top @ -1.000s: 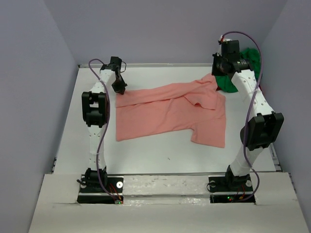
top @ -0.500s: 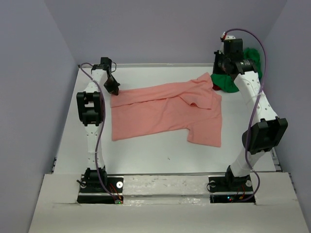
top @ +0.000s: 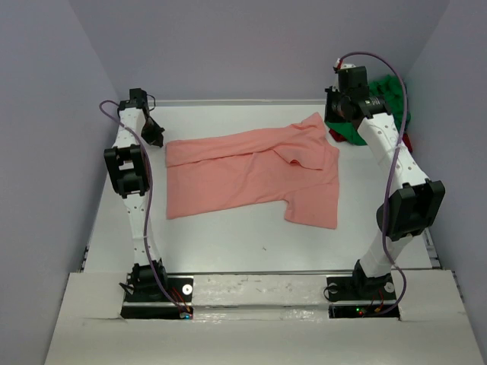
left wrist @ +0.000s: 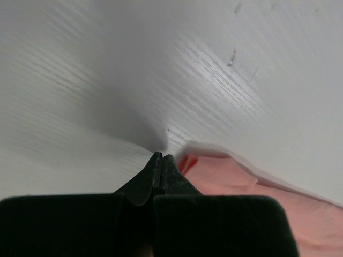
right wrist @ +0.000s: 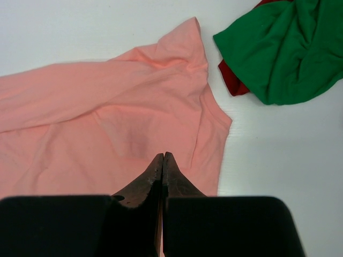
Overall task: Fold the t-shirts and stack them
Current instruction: Fold the flattened tshirt in 1/3 of the way
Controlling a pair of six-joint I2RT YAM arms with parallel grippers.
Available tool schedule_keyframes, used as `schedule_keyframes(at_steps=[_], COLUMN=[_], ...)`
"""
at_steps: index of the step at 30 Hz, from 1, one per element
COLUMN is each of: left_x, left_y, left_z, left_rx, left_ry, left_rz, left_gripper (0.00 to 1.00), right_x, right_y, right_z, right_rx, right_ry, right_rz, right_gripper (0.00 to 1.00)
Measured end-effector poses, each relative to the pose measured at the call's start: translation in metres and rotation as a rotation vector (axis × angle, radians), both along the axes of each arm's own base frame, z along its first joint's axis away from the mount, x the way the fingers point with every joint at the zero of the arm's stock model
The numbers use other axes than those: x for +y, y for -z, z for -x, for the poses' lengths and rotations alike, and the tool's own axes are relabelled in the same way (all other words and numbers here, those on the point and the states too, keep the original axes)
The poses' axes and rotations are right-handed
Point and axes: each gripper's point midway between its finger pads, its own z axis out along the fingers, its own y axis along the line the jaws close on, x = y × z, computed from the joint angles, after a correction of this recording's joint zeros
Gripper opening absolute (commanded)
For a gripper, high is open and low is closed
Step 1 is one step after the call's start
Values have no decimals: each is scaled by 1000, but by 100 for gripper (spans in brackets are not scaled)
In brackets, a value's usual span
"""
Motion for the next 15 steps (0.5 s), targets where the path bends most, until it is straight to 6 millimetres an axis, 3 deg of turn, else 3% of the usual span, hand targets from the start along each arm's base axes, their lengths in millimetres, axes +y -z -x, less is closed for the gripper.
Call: schedule_keyframes(at_steps=[5,8,9,10,13,15], left_x=[32,41,41,40,30,18], left_y=[-5,-6,-5,-5,-9,-23], left_z=[0,1,1,2,9,13], left_rx=[-13,-18,-18,-15,-6,-21], left_ry=[-43,-49,-49,-47,-32,-11], left_rz=[-4,-8,-10,-20,-53,-72], left_gripper=[0,0,0,0,0,0], right_x=[3,2,2,2,1,0], right_y=[34,55,63,68,89,100], right_z=[0,-4,-6,-7,-11,-18], right_rx=[77,124,140,150,196,221], right_ry=[6,13,14,15,22,16], right_rz=[10,26,32,35,54,81], right_gripper=[0,1,7,22,53,56])
